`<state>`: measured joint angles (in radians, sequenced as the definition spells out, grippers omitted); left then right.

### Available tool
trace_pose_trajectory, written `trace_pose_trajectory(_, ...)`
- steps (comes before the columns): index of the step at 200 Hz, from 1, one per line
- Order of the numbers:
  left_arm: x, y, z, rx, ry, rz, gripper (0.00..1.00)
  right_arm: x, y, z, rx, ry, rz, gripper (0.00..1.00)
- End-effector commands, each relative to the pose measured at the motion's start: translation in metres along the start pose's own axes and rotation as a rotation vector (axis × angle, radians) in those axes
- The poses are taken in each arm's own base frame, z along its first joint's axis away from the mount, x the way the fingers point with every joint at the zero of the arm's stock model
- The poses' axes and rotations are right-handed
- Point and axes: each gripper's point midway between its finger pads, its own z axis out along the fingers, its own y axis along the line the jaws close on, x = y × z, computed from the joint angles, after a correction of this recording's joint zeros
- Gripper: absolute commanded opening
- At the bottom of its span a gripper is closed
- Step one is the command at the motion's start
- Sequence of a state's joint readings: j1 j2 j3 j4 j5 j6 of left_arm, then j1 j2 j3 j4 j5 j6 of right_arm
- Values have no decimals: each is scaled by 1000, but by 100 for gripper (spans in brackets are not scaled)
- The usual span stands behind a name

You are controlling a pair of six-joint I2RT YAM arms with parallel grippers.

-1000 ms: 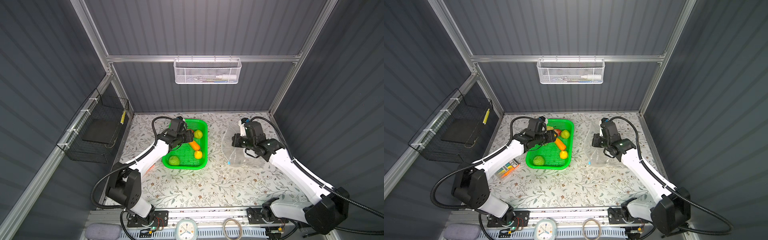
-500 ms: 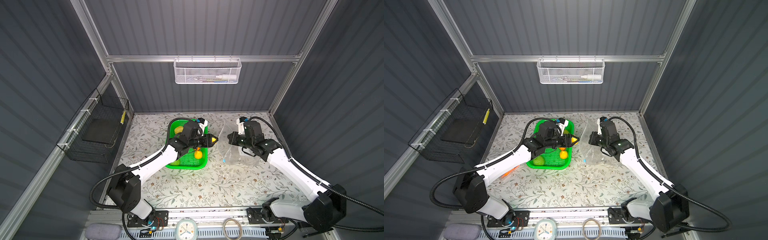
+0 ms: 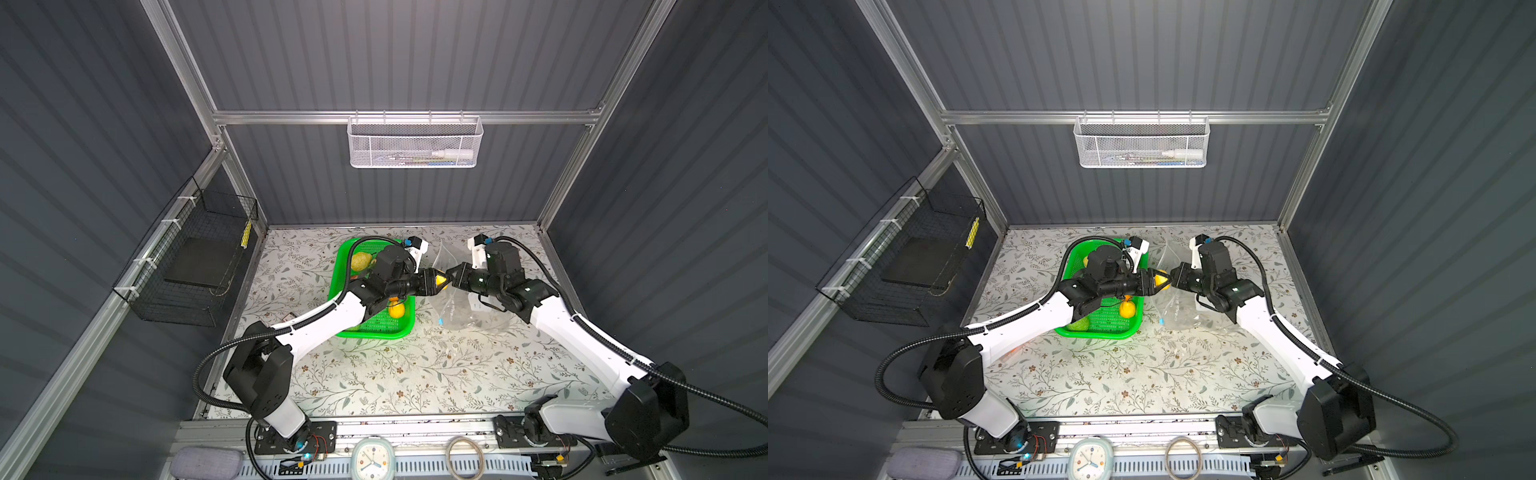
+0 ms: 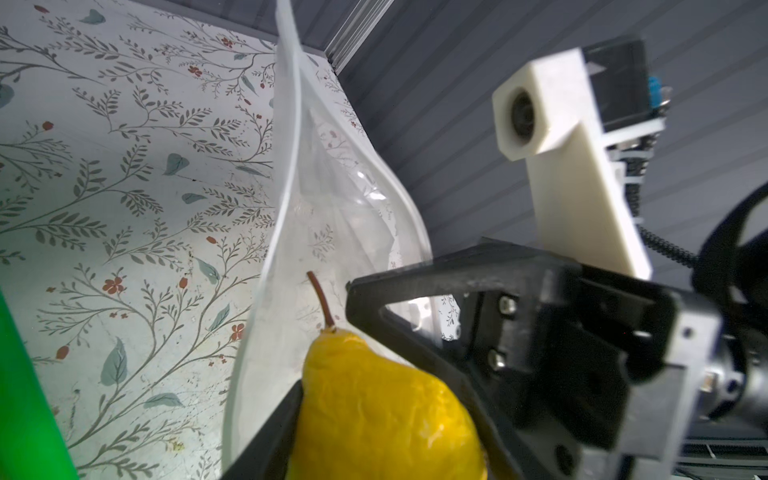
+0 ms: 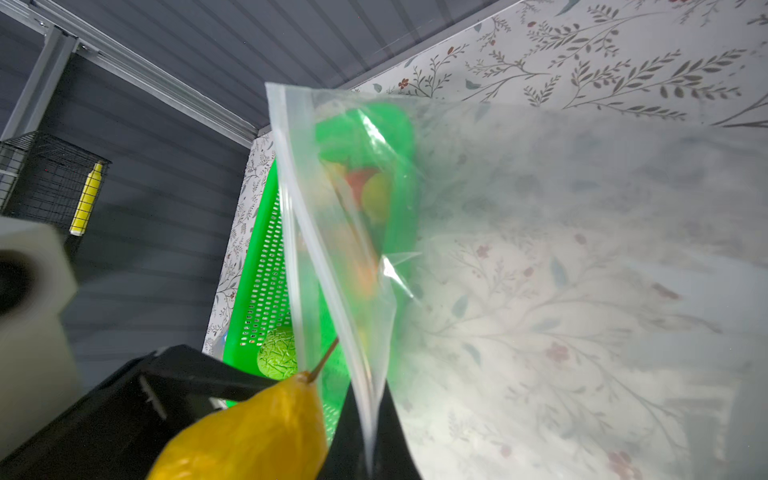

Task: Place the food in the zip-top bag and seal the zipper
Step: 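Carry the pear into the bag held by the right gripper and release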

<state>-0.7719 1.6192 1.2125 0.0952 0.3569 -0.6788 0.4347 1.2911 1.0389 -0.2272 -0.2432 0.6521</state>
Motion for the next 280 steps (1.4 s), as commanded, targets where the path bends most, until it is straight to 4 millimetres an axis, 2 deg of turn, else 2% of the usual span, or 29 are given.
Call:
trace_pose_trajectory(1, -3, 1, 3, -11, -13, -5, 56, -4, 10, -8, -47, -20, 6, 0)
trace_pose_trajectory(29, 1, 18, 6, -82, -13, -15, 56, -3, 10, -13, -41, -25, -7, 0)
trace_pose_trajectory(68, 19, 42, 15, -204, 68, -21, 56, -1, 8, -15, -25, -19, -21, 0)
trace_pose_trajectory(109, 33, 51, 24, -271, 119, -4, 58, 1, 10, -12, -43, 1, -21, 0)
trace_pose_trajectory(166, 37, 55, 25, -312, 140, 11, 67, 16, -1, 3, -12, 62, -18, 0)
trace_pose_trajectory(193, 37, 53, 25, -308, 138, 3, 75, 22, -6, 8, 0, 77, -10, 0)
trace_pose_trajectory(236, 33, 49, 21, -300, 120, 8, 77, 19, -7, 7, 12, 66, -16, 0)
trace_pose_trajectory(280, 15, 30, 9, -258, 59, 40, 79, 17, -10, 6, 33, 59, -28, 0)
